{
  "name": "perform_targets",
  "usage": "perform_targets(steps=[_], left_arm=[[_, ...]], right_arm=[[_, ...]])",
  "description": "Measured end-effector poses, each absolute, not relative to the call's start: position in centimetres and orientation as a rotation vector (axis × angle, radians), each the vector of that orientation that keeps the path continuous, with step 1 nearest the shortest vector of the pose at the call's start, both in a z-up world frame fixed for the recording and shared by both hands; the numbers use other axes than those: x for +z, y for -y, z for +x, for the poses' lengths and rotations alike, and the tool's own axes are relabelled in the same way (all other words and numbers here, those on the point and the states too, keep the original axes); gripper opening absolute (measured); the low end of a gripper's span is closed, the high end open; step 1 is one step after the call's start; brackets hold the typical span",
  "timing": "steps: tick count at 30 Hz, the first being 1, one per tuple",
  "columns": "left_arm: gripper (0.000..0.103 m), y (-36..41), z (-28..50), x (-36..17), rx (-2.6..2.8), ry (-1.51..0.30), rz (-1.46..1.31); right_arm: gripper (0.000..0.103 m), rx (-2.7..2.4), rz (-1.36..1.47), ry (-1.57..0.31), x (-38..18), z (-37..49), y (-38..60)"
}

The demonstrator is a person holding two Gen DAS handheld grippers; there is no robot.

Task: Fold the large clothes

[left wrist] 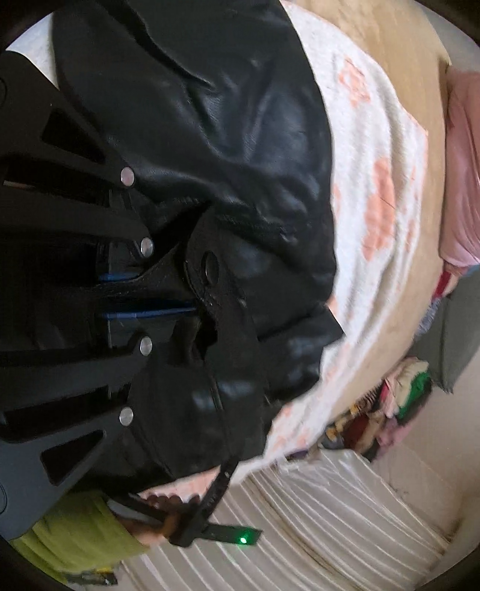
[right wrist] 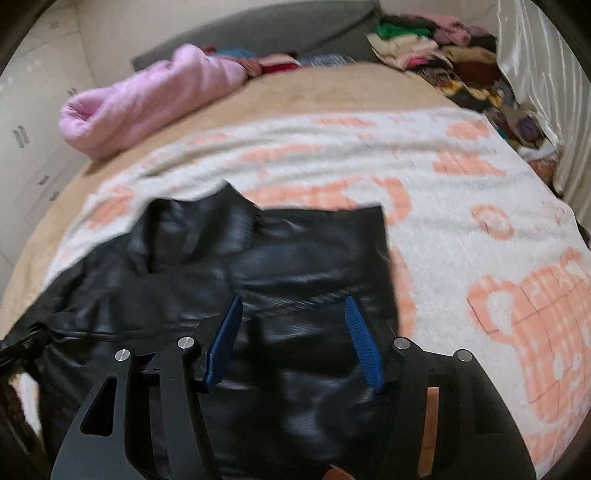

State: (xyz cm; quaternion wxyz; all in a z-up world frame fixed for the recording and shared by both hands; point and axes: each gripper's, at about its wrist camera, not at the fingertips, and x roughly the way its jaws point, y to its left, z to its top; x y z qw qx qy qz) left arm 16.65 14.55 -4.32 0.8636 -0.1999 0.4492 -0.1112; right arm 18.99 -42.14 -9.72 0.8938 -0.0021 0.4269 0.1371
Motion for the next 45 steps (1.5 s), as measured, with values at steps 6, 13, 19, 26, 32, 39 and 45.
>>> perform_targets(steps=[6,13,19,26,32,39,45], left_arm=[[0.009,-15.1,17.3,-6.4,-0.254,-0.977,-0.484],[0.016,-14.9,16.5,-5.2,-0.268,-0.952,-0.447],[0.038,-15.5,14.8,-2.2,-0.214,-0.913,-0.414],[0.066,-14.3,12.2,1.5,-0.15,-0.851,-0.294],[0.075,-11.5,11.6,2.6,-0.185,-0.845,-0.252],[0.075,-8.0,11.7,0.6,-0.252,-0.903,-0.212],[0.075,-6.7,11.8,-0.9,-0.255,-0.94,-0.165]], right_arm=[[0.056,0.264,0.092,-0.933,-12.6,20.3,44.1],[0.057,0.284,0.12,-0.893,-11.1,19.2,44.5],[0.069,0.356,0.102,-0.797,-7.2,15.2,44.3],[0.085,0.41,0.058,-0.706,-5.1,10.8,43.1],[0.088,0.423,-0.003,-0.697,-5.4,8.0,41.5],[0.088,0.429,-0.038,-0.73,-6.9,6.3,40.1],[0.088,0.433,-0.066,-0.727,-7.3,5.9,39.3]])
